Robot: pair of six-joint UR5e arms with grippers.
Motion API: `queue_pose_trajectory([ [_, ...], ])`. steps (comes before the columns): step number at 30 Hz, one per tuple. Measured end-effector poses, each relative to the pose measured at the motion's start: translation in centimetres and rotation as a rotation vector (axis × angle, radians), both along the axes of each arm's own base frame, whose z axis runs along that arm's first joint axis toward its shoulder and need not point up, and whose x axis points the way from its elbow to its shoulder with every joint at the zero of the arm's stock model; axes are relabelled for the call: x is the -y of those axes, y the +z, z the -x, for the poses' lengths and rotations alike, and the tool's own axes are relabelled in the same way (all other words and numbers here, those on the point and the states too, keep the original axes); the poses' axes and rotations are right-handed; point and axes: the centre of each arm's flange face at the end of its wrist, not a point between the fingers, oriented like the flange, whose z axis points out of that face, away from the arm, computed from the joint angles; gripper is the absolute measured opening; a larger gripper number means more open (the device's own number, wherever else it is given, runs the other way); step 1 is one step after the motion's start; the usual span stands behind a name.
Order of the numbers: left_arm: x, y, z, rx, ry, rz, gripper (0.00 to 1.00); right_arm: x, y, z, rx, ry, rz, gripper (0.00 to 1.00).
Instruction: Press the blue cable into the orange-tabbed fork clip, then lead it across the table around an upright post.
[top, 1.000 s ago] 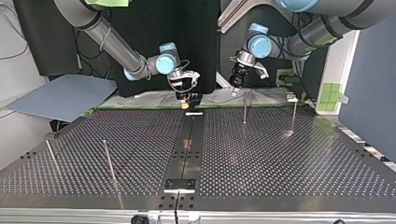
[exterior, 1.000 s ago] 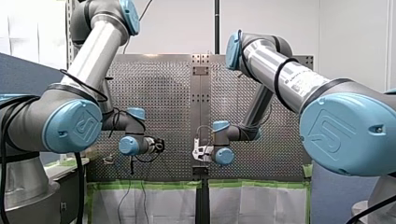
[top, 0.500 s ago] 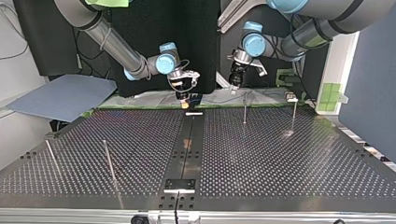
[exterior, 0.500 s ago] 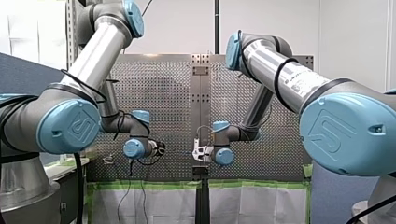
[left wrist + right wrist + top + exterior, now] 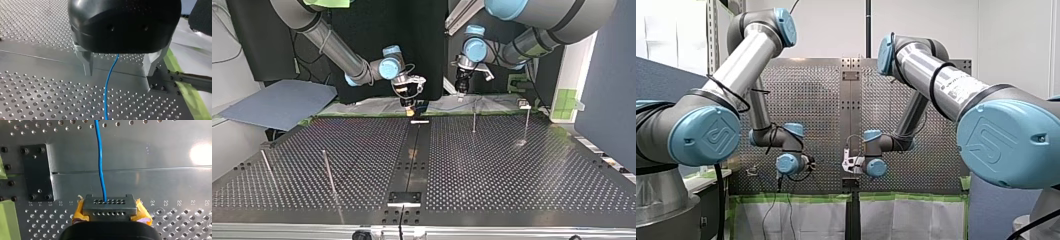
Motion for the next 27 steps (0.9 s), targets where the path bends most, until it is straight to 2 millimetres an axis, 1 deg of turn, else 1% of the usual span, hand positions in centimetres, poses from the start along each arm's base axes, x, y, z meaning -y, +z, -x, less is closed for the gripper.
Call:
queue_pose_trajectory([
  [13,1.5,1.0,-1.4,0.035,0.072,0.009,1.00,0.0,-0.1,0.0,0.000,0.000,0.000,0.00],
  [17,1.6,0.7,-1.9,0.035,0.101,0.007,1.00,0.0,-0.2,0.0,-0.001,0.000,0.000,0.00],
  [27,1.4,1.4,-3.6,0.050,0.192,0.006,1.00,-0.1,-0.3,0.0,-0.003,0.001,-0.002,0.00],
])
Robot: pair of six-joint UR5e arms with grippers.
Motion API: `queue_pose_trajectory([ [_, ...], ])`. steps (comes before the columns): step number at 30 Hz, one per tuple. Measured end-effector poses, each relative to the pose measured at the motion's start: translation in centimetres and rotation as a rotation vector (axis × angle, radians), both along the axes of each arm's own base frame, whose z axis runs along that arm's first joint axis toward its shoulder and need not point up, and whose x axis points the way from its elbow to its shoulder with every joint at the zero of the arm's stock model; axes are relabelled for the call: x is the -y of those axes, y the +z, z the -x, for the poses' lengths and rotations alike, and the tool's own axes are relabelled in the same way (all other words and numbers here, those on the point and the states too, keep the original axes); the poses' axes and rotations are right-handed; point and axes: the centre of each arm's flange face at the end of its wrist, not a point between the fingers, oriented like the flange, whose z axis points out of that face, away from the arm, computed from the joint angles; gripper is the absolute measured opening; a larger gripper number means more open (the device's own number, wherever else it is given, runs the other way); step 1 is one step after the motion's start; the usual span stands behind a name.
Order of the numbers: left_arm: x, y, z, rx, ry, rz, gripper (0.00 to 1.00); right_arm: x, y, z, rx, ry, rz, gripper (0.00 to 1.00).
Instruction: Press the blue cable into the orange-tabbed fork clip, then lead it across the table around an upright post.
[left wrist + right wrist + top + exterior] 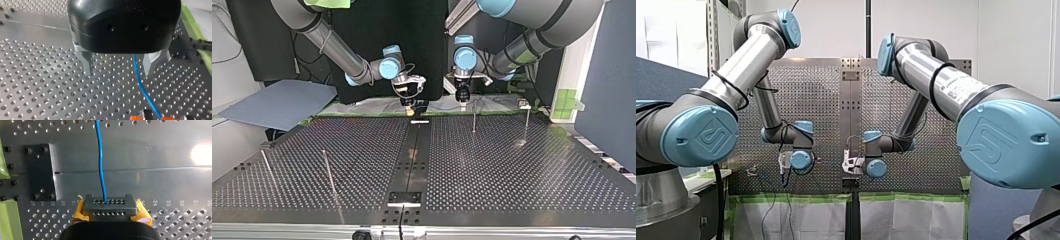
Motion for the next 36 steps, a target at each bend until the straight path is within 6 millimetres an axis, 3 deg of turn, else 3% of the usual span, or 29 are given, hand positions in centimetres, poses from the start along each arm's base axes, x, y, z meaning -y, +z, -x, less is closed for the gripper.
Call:
queue_pose_trajectory([
  [11,-0.1,-2.7,-0.3,-0.047,0.074,-0.015,1.00,0.0,-0.1,0.0,0.000,0.000,-0.002,0.00],
  [21,0.8,-2.1,-1.8,-0.032,0.073,0.037,1.00,0.1,-0.1,0.1,0.000,-0.001,-0.002,0.00],
  [35,0.8,-2.0,-1.9,-0.037,0.080,0.000,1.00,0.1,-0.3,0.2,-0.003,-0.002,-0.003,0.00],
  [36,0.8,-2.0,-1.9,-0.038,0.084,-0.009,0.82,0.1,-0.3,0.2,-0.003,-0.002,-0.004,0.00],
])
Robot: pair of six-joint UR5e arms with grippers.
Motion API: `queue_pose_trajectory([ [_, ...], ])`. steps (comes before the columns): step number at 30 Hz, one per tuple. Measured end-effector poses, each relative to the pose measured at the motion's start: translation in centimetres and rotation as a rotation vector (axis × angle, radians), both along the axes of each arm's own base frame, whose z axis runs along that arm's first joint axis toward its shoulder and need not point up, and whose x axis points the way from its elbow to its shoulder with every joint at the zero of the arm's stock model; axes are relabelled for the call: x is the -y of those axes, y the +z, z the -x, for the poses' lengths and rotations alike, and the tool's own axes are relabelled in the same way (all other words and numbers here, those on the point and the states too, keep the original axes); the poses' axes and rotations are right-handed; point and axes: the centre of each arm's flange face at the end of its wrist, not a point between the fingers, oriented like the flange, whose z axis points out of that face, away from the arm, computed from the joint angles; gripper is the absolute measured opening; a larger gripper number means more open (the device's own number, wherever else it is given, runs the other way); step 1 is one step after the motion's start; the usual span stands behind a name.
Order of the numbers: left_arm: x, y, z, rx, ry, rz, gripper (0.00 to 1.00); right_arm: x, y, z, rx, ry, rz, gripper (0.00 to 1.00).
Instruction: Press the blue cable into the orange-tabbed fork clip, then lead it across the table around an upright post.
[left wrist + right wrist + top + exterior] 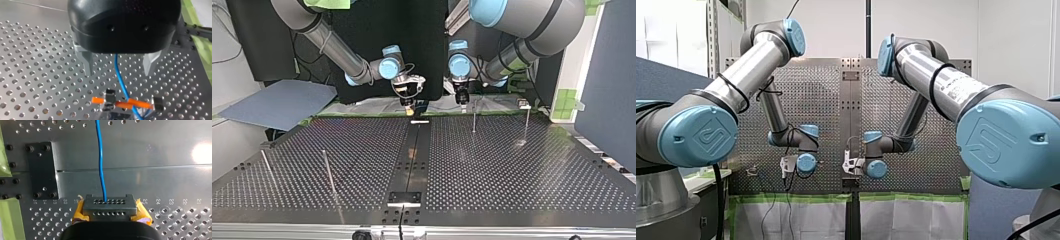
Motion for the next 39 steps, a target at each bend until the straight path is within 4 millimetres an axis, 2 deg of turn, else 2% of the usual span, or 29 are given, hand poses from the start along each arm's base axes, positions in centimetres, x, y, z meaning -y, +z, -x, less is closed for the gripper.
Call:
queue_pose_trajectory([
  [1,0.0,0.0,0.0,0.000,0.002,-0.006,0.82,0.0,0.0,0.0,0.000,0.000,0.000,0.00],
  [2,0.0,0.0,0.0,-0.001,0.004,-0.012,0.66,0.0,0.0,0.0,0.000,0.000,0.000,0.00],
  [3,0.0,0.0,0.1,-0.001,0.004,-0.017,0.43,0.0,0.0,0.0,-0.001,0.000,0.000,0.00],
  [4,0.0,0.0,0.1,-0.002,0.005,-0.020,0.43,0.0,0.0,0.0,-0.001,0.000,0.001,0.00],
  [5,0.0,0.0,0.1,-0.002,0.005,-0.021,0.35,0.0,0.0,0.0,-0.001,0.000,0.001,0.00],
  [6,0.1,0.0,0.1,-0.002,0.005,-0.022,0.11,0.0,0.0,0.0,-0.001,0.000,0.001,0.00],
  [7,0.1,0.0,0.1,-0.002,0.005,-0.022,0.11,0.0,0.0,0.0,-0.001,0.000,0.001,0.00],
  [8,0.1,0.0,0.2,-0.003,0.004,-0.022,0.00,0.0,0.0,0.0,-0.001,0.000,0.001,0.00],
  [24,0.2,-0.1,0.4,-0.017,0.003,-0.020,0.00,0.0,-0.2,0.1,-0.003,-0.001,-0.001,0.00],
  [32,1.6,0.6,-0.4,-0.015,-0.023,-0.012,0.00,0.5,-0.1,0.5,-0.014,-0.011,-0.009,0.00],
  [35,2.5,1.2,-0.9,-0.016,-0.035,-0.014,0.00,0.8,0.5,0.6,-0.020,-0.020,-0.009,0.00],
  [39,3.5,1.7,-1.0,-0.029,-0.052,-0.019,0.00,1.5,2.5,0.8,-0.018,-0.030,-0.002,0.00],
])
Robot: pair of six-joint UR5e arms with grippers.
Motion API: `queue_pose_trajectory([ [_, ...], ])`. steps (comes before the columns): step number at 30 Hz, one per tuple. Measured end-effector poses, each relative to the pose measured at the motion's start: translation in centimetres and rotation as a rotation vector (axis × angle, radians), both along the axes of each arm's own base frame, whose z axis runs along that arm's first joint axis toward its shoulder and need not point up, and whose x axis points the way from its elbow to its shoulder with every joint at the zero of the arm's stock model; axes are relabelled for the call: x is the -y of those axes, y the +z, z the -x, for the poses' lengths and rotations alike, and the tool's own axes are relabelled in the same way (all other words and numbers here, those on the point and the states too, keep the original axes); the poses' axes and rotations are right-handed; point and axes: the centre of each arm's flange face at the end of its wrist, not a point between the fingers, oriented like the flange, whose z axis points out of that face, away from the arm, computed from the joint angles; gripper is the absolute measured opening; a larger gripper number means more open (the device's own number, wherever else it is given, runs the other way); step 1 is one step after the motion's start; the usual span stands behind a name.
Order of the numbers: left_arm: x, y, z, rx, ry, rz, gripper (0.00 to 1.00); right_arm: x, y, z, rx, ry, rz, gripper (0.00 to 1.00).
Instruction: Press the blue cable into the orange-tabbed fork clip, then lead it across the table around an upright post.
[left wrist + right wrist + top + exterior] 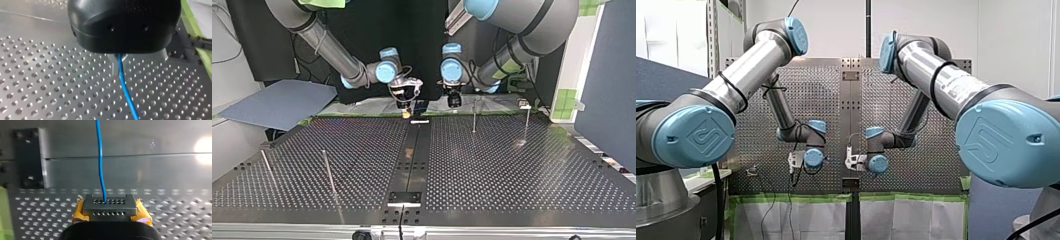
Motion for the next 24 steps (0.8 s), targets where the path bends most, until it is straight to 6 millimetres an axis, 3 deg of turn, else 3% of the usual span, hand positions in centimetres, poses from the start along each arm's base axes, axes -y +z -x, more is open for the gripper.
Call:
queue_pose_trajectory([
  [8,2.0,1.1,0.0,-0.015,-0.031,-0.011,0.00,1.0,5.0,0.1,0.024,-0.010,0.023,0.00],
  [15,3.8,4.0,-0.2,-0.008,-0.052,-0.008,0.00,1.5,9.6,0.2,0.050,-0.016,0.056,0.00],
  [24,4.6,8.2,0.3,0.014,-0.052,0.007,0.00,1.8,12.3,0.2,0.068,-0.019,0.080,0.00],
])
